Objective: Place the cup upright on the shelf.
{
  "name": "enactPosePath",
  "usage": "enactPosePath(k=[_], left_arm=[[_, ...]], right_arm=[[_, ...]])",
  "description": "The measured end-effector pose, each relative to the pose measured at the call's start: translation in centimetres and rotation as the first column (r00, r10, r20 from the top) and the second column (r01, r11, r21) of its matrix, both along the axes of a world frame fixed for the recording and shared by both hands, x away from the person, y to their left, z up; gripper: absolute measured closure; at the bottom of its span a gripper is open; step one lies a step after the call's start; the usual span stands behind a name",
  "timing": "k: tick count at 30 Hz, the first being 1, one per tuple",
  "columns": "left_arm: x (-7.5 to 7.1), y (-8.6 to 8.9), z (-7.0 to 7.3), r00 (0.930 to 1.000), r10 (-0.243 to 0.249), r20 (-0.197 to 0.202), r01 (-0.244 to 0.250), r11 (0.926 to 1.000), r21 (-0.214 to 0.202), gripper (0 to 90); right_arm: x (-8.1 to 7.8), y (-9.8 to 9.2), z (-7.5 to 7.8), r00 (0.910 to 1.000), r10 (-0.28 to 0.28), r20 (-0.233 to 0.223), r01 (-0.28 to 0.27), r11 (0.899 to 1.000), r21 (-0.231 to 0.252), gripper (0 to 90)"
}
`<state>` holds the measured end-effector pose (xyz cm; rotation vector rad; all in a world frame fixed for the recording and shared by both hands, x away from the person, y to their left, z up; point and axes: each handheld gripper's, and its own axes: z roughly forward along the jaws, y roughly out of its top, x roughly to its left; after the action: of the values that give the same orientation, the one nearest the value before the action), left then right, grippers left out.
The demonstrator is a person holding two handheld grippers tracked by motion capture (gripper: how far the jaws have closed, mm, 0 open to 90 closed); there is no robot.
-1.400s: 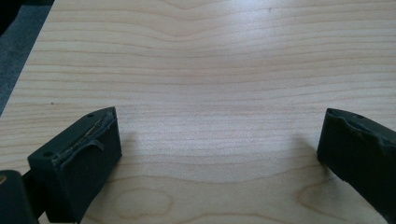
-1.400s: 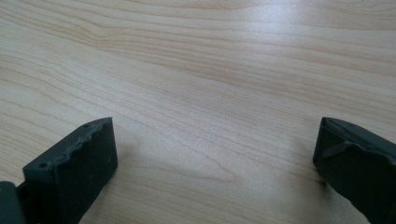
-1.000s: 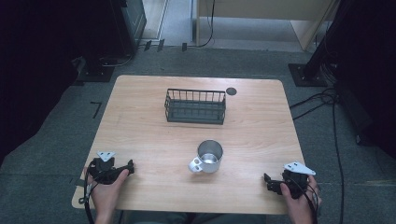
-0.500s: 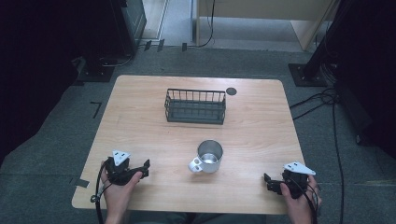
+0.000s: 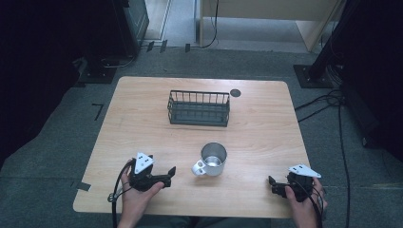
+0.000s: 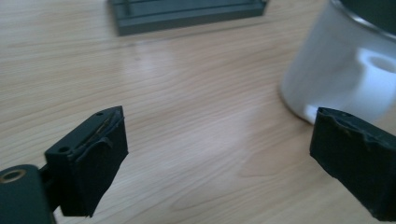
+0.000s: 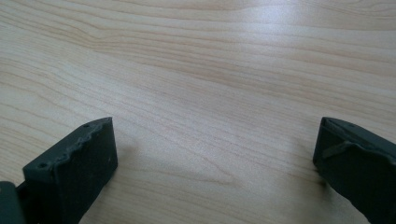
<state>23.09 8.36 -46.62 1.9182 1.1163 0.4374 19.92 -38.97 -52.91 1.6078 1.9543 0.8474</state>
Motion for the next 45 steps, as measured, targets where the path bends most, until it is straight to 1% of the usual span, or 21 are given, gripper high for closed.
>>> enactPosePath(k=[1,2,3,4,5,6,8,10,18,20,21,23,26,28,32,35,38,40,41,42,45], left_arm=[[-0.2,-0.7,0.0,0.9986,-0.052,-0.004,0.052,0.9986,-0.007,7.8],[-0.2,-0.7,0.0,0.9986,-0.052,-0.004,0.052,0.9986,-0.007,7.9],[-0.3,-1.5,0.0,0.9953,-0.096,-0.008,0.096,0.9951,-0.023,10.8],[-0.3,-1.5,0.0,0.9953,-0.096,-0.008,0.096,0.9951,-0.023,15.9],[-0.4,-1.9,-0.1,0.9933,-0.116,-0.009,0.115,0.9930,-0.026,15.9],[-0.5,-2.7,-0.3,0.9875,-0.157,-0.020,0.156,0.9871,-0.036,16.8],[-0.5,-3.0,-0.4,0.9854,-0.169,-0.023,0.168,0.9851,-0.038,17.6],[-0.6,-4.1,-0.6,0.9811,-0.192,-0.025,0.190,0.9805,-0.049,23.9],[-0.5,-6.1,-1.1,0.9736,-0.227,-0.026,0.226,0.9734,-0.040,35.6],[-0.5,-6.7,-1.4,0.9710,-0.239,-0.015,0.238,0.9707,-0.033,39.6],[-0.6,-6.9,-1.4,0.9694,-0.245,-0.004,0.245,0.9691,-0.026,44.8],[-0.6,-7.1,-1.5,0.9689,-0.248,0.005,0.248,0.9688,-0.014,47.3],[-0.5,-8.0,-1.9,0.9695,-0.244,0.016,0.244,0.9692,0.035,48.9],[-0.2,-8.5,-2.1,0.9667,-0.256,0.013,0.254,0.9645,0.073,53.5],[0.1,-8.9,-2.0,0.9637,-0.267,0.012,0.264,0.9590,0.102,59.0],[0.5,-9.3,-2.0,0.9679,-0.251,-0.007,0.250,0.9612,0.116,60.2],[0.6,-9.5,-2.0,0.9698,-0.244,-0.001,0.241,0.9577,0.157,62.9],[0.6,-9.5,-2.0,0.9717,-0.236,0.005,0.233,0.9602,0.155,70.4],[0.6,-9.4,-2.0,0.9729,-0.231,0.012,0.226,0.9621,0.152,70.4],[0.8,-9.2,-2.0,0.9701,-0.243,0.000,0.240,0.9612,0.135,72.3],[1.0,-9.0,-2.0,0.9680,-0.251,-0.006,0.250,0.9603,0.124,72.6]], right_arm=[[0.0,0.0,0.0,1.0000,0.000,0.000,0.000,1.000,0.000,0.0],[0.0,0.0,0.0,1.0000,0.000,0.000,0.000,1.000,0.000,0.0],[0.0,0.0,0.0,1.0000,0.000,0.000,0.000,1.000,0.000,0.0],[0.0,0.0,0.0,1.0000,0.000,0.000,0.000,1.000,0.000,0.0],[0.0,0.0,0.0,1.0000,0.000,0.000,0.000,1.000,0.000,0.0],[0.0,0.0,0.0,1.0000,0.000,0.000,0.000,1.000,0.000,0.0],[0.0,0.0,0.0,1.0000,0.001,0.000,-0.001,1.000,0.000,0.0],[0.0,0.0,0.0,1.0000,0.000,0.000,0.000,1.000,0.000,0.0],[0.0,0.0,0.0,1.0000,0.000,0.000,0.000,1.000,0.000,0.0],[0.0,0.0,0.0,1.0000,0.000,0.000,0.000,1.000,0.000,0.0],[0.0,0.0,0.0,1.0000,0.001,0.000,-0.001,1.000,-0.001,0.0],[0.0,0.0,0.0,1.0000,0.000,0.000,0.000,1.000,0.000,0.0],[0.0,0.0,0.0,1.0000,0.001,0.000,-0.001,1.000,0.000,0.0],[0.0,0.0,0.0,1.0000,0.000,0.000,0.000,1.000,0.000,0.0],[0.0,0.0,0.0,1.0000,-0.001,0.000,0.001,1.000,0.000,0.0],[0.0,0.0,0.0,1.0000,0.000,0.000,0.000,1.000,0.000,0.0],[0.0,0.0,0.0,1.0000,0.000,0.000,0.000,1.000,0.000,0.0],[0.0,0.0,0.0,1.0000,0.000,0.000,0.000,1.000,0.000,0.0],[0.0,0.0,0.0,1.0000,0.000,0.000,0.000,1.000,0.000,0.0],[0.0,0.0,0.0,1.0000,-0.001,0.000,0.001,1.000,0.000,0.0],[0.0,0.0,0.0,1.0000,0.001,-0.001,-0.001,1.000,0.000,0.0]])
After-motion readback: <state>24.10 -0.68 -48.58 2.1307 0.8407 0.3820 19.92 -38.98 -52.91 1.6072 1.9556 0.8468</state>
